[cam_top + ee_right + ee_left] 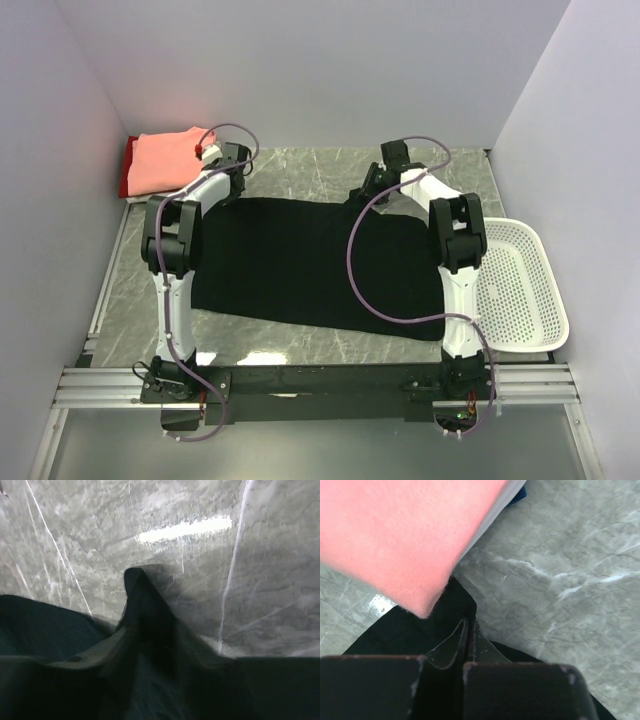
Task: Fold and stack the t-shirts
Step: Fold the tshirt
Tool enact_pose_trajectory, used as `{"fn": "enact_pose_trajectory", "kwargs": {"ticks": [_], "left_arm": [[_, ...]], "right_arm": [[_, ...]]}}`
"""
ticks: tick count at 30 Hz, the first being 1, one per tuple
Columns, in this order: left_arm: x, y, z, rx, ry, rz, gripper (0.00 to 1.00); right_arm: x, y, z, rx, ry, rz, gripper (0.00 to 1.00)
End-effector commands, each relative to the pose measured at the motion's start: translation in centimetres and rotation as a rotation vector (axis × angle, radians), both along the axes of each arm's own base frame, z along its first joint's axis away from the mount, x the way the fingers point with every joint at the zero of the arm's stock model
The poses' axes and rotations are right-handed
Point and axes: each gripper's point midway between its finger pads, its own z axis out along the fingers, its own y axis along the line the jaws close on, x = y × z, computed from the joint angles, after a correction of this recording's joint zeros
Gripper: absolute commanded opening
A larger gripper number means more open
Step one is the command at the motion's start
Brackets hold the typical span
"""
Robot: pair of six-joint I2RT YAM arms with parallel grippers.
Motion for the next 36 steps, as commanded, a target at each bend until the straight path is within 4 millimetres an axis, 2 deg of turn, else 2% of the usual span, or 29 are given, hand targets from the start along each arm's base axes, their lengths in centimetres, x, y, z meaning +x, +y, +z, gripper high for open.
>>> {"fn": "enact_pose_trajectory", "kwargs": {"ticks": [1, 2, 3, 6, 7, 9, 10, 12, 13, 16, 17, 19, 20, 23, 24, 25, 27, 28, 29, 30, 31, 33, 34, 36], "left_arm": [[0.9, -0.3, 4.6, -0.019, -0.100, -0.020, 0.00], [0.9, -0.2, 4.7, -0.017, -0.101, -0.023, 0.00], [0.9, -0.2, 5.3, -0.019, -0.112, -0.023, 0.00], [0.9, -0.1, 6.1, -0.013, -0.128, -0.024, 0.01], [0.7, 0.0, 6.6, -0.011, -0.137, -0.024, 0.01], [0.7, 0.1, 7.4, -0.004, -0.156, -0.023, 0.01], [0.6, 0.2, 8.0, -0.001, -0.167, -0.022, 0.00], [0.5, 0.5, 8.7, 0.010, -0.186, -0.017, 0.01], [0.3, 0.6, 9.2, 0.010, -0.194, -0.016, 0.01], [0.2, 0.8, 10.2, 0.012, -0.223, -0.015, 0.01], [0.2, 0.8, 10.4, 0.011, -0.228, -0.014, 0.01], [0.1, 0.8, 10.8, 0.011, -0.241, -0.011, 0.01], [0.0, 1.0, 11.0, 0.011, -0.246, -0.007, 0.01], [-0.2, 1.3, 11.5, 0.006, -0.268, 0.004, 0.01], [-0.3, 1.3, 11.9, 0.003, -0.280, 0.006, 0.01], [-0.5, 1.5, 11.7, 0.006, -0.284, 0.010, 0.01], [-0.8, 1.5, 12.2, 0.001, -0.308, 0.007, 0.01], [-1.2, 1.6, 11.5, -0.002, -0.312, 0.007, 0.01], [-1.4, 1.6, 11.3, -0.014, -0.319, 0.007, 0.01], [-1.6, 1.5, 12.0, -0.033, -0.351, 0.009, 0.01], [-2.6, 1.9, 10.5, -0.040, -0.329, 0.013, 0.01], [-3.0, 1.7, 11.3, -0.080, -0.389, 0.020, 0.01], [-4.2, 2.0, 9.8, -0.086, -0.366, 0.029, 0.01], [-4.9, 2.3, 10.6, -0.112, -0.427, 0.053, 0.01]], "right_arm": [[1.5, -0.8, 1.6, -0.023, -0.043, -0.037, 0.33], [1.7, -1.0, 1.9, -0.029, -0.048, -0.042, 0.27], [1.8, -1.1, 2.2, -0.036, -0.055, -0.047, 0.15], [2.1, -1.5, 3.9, -0.051, -0.090, -0.057, 0.03], [2.3, -1.4, 5.2, -0.051, -0.116, -0.057, 0.00], [2.2, -1.8, 6.1, -0.071, -0.134, -0.063, 0.00], [2.2, -1.8, 7.8, -0.075, -0.163, -0.068, 0.00], [1.8, -2.5, 8.7, -0.111, -0.189, -0.089, 0.00], [1.4, -2.9, 10.1, -0.118, -0.211, -0.097, 0.00], [0.4, -3.5, 12.1, -0.163, -0.246, -0.125, 0.00], [-0.1, -3.2, 12.4, -0.170, -0.246, -0.117, 0.00], [-0.9, -3.9, 13.1, -0.235, -0.258, -0.144, 0.00], [-1.6, -3.5, 12.9, -0.266, -0.252, -0.140, 0.00], [-3.4, -4.1, 12.6, -0.355, -0.243, -0.171, 0.00], [-4.1, -3.7, 13.0, -0.360, -0.250, -0.176, 0.00], [-5.0, -4.1, 11.8, -0.396, -0.227, -0.189, 0.00], [-6.2, -3.5, 12.4, -0.389, -0.249, -0.203, 0.00], [-7.4, -3.7, 10.8, -0.400, -0.221, -0.197, 0.00], [-7.7, -3.5, 10.7, -0.393, -0.231, -0.203, 0.00], [-8.3, -3.5, 11.3, -0.379, -0.245, -0.220, 0.00], [-9.6, -3.2, 9.9, -0.392, -0.224, -0.209, 0.00], [-10.6, -3.0, 10.7, -0.369, -0.260, -0.233, 0.00], [-12.0, -2.8, 9.4, -0.372, -0.241, -0.218, 0.00], [-12.9, -2.3, 10.1, -0.324, -0.272, -0.228, 0.00]]}}
